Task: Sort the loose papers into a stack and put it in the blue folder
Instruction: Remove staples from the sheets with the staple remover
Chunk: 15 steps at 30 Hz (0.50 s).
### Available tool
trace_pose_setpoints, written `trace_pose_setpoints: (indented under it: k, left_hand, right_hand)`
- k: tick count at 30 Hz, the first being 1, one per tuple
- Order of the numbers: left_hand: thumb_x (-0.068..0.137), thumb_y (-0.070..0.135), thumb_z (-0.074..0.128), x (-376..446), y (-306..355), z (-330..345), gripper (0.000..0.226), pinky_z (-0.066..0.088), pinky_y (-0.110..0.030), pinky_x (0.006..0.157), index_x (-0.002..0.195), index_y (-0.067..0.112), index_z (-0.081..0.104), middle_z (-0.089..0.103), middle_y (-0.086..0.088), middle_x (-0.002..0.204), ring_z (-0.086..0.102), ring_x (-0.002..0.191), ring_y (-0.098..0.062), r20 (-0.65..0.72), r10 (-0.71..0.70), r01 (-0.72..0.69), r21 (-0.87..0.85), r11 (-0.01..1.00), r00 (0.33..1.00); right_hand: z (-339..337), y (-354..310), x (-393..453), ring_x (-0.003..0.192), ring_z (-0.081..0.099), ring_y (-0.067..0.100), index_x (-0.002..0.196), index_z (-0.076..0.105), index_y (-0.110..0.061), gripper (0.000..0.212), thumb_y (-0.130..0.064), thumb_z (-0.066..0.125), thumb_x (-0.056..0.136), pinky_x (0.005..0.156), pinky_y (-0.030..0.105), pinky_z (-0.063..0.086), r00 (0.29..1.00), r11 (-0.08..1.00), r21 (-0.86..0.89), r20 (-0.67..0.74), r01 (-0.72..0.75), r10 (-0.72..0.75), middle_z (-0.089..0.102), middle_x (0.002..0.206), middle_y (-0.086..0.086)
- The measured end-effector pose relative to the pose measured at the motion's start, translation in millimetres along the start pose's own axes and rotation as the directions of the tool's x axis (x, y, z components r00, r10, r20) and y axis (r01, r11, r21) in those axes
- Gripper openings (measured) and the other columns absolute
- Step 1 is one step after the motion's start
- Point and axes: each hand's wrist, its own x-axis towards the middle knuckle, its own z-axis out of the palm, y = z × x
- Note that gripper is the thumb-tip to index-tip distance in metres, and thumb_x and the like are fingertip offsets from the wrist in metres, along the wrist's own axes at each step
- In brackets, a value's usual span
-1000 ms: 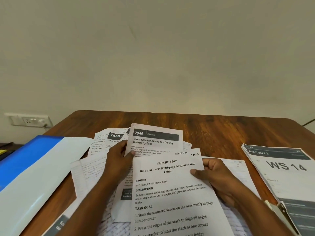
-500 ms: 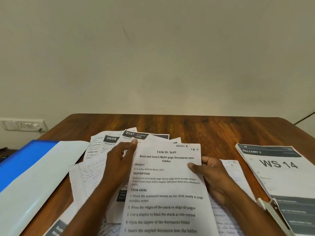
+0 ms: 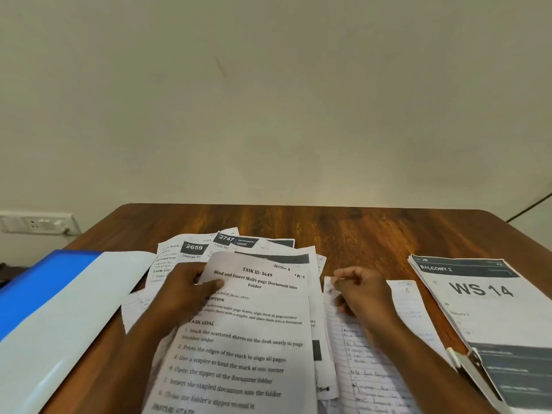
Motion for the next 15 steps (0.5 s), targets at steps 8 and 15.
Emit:
trace_pose_setpoints:
  k: [8,15]
  left_hand:
    - [0.098,0.005,0.07,2.4,-14.0,-9.9,0.007,0.05,-0.022,0.042,0.099,-0.001,0.074,0.07,0.002,0.057,0.061,0.041,-0.008,0.022,-0.036,0.039,-0.148,0.988,0.999]
    - [0.091,-0.002,0.071,8.1,-24.8,-15.3,0.022,0.057,-0.064,0.093,0.113,-0.004,0.074,0.077,-0.027,0.106,0.076,0.096,-0.048,0.062,0.003,0.022,-0.405,0.914,0.998]
  right_hand:
    - [44.6,-14.4,43.9,0.057,0.063,0.01,0.097,0.073,-0.017,0.019,-0.019,0.088,0.085,0.04,0.015,0.041,0.997,0.996,-0.082,0.07,0.028,-0.022,0.075,0.082,0.003]
    - [56.5,-7.9,54.2,0.092,0.079,0.03,0.105,0.078,-0.012,0.012,-0.014,0.078,0.093,0.085,0.052,0.064,0.998,0.949,0.314,0.068,-0.011,-0.011,0.081,0.098,0.009]
